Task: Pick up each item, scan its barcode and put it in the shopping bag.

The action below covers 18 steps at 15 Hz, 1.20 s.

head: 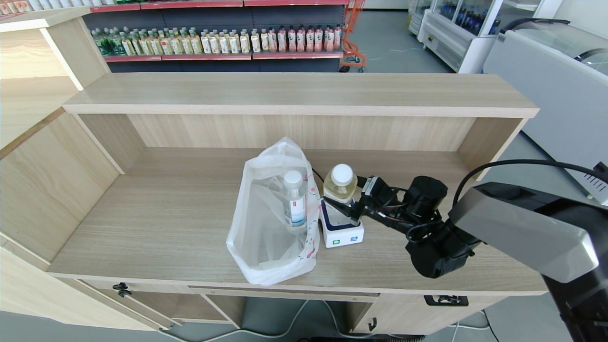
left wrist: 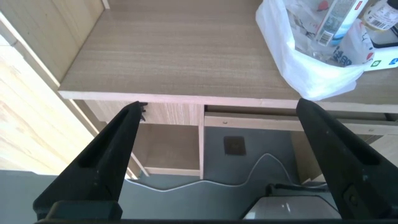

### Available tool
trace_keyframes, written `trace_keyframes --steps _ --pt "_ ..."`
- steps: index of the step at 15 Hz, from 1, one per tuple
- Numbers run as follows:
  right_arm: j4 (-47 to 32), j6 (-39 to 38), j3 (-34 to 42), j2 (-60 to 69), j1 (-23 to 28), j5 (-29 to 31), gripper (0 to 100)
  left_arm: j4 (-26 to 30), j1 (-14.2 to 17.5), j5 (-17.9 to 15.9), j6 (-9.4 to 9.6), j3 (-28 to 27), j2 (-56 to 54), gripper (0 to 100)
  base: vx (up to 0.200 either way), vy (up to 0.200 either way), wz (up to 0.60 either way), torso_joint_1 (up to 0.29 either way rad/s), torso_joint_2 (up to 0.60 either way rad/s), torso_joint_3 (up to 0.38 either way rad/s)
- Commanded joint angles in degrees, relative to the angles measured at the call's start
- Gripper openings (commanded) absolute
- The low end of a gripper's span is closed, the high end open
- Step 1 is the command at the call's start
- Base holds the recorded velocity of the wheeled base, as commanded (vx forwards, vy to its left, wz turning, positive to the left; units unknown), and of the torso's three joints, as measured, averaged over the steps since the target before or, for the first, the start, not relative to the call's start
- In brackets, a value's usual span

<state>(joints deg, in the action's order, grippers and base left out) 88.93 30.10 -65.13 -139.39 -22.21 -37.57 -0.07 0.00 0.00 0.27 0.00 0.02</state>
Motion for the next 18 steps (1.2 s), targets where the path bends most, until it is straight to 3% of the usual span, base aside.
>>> trace_keyframes --steps 1,12,15,18 --pt "-0.07 0.05 -1.22 -1.50 0.15 -0.31 0 -0.01 0.00 0.00 -0.09 0.00 0.06 100 0.000 0.000 0.00 0.000 0.00 0.000" --pt "-0.07 -2.76 -0.70 2.28 1.38 -0.31 0 -0.01 0.00 0.00 -0.09 0.00 0.06 100 0.000 0.000 0.00 0.000 0.00 0.000" --pt "-2.89 -11.64 2.29 12.03 1.64 7.51 0 -0.01 0.00 0.00 -0.09 0.00 0.06 100 0.000 0.000 0.00 0.000 0.00 0.000" --pt "-12.82 -20.43 9.41 25.57 1.64 21.14 0 -0.01 0.00 0.00 -0.09 0.00 0.06 100 0.000 0.000 0.00 0.000 0.00 0.000"
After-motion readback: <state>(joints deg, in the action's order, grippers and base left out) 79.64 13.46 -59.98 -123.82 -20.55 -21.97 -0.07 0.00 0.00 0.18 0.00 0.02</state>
